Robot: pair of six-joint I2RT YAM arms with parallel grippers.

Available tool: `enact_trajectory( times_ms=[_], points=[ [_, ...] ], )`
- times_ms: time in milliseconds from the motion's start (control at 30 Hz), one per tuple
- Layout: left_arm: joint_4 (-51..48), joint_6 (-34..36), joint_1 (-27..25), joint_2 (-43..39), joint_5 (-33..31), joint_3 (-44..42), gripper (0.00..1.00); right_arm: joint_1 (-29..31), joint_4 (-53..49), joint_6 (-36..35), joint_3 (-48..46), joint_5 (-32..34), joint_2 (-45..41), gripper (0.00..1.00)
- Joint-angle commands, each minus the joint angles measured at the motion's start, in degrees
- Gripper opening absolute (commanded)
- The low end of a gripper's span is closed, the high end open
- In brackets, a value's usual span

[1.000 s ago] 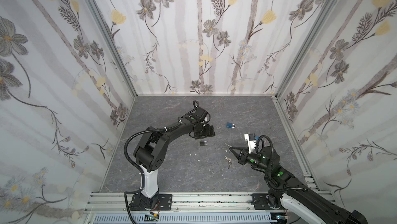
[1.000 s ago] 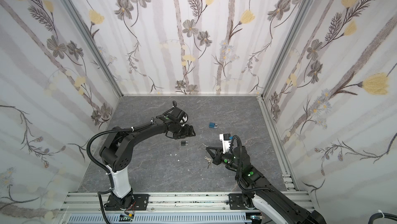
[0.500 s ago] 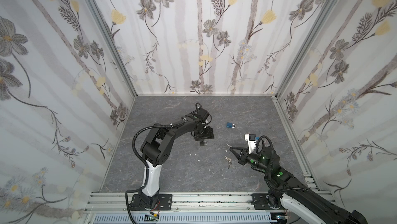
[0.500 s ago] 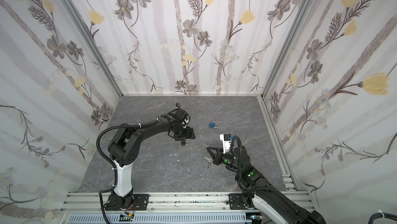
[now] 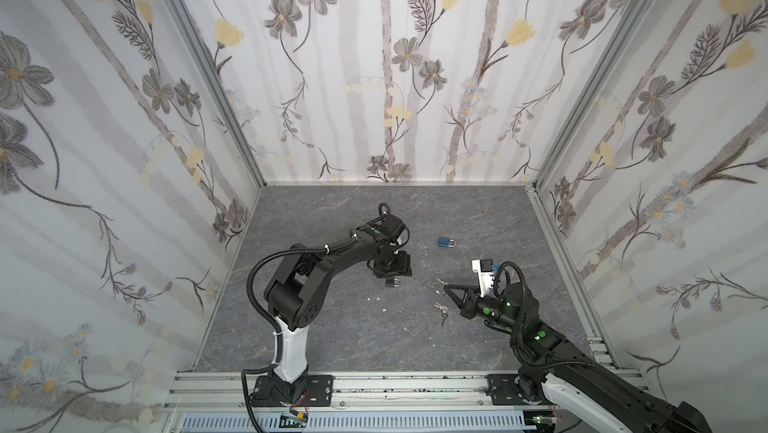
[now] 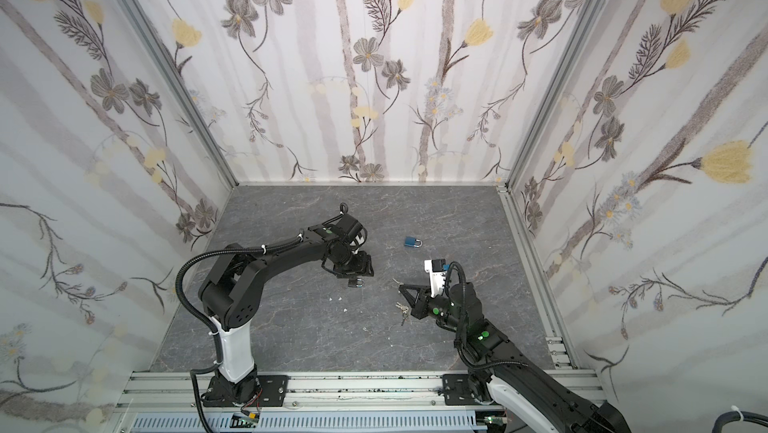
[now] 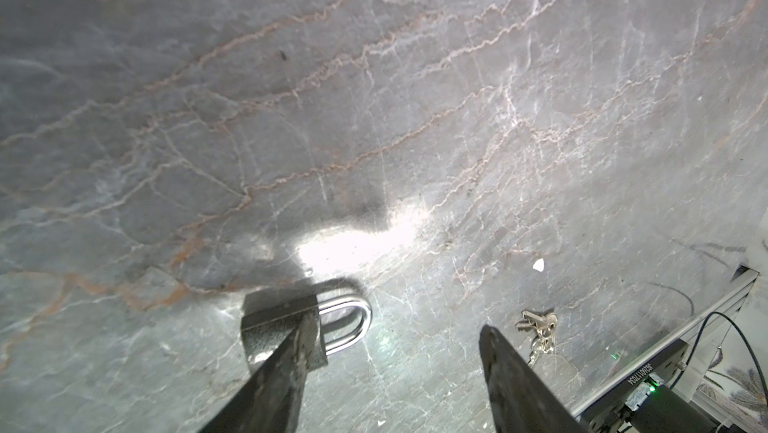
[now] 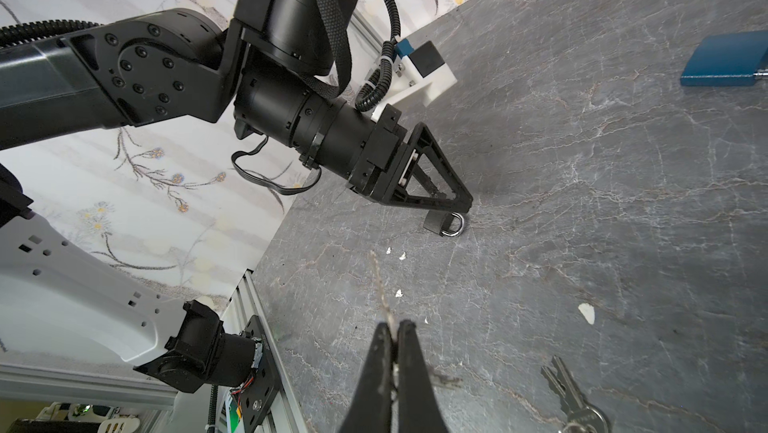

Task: Unlock with the key
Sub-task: 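Move the open left gripper over the dark gray padlock and lower it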

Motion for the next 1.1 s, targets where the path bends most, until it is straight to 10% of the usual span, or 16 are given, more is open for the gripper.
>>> enact_trajectory(
  times_ms=[0,1067],
  points=[
    [-2.4,0.2,-0.4,-0.9,-1.9,-0.5,0.65,0.0,2.4,-0.1,0.0,0.0,0.5,0.0],
    [-11.0,7.5,-0.6,7.4,-8.0,10.1,0.69,0.1,2.6,-0.2,-0.6,0.6,0.3,0.0]
  ],
)
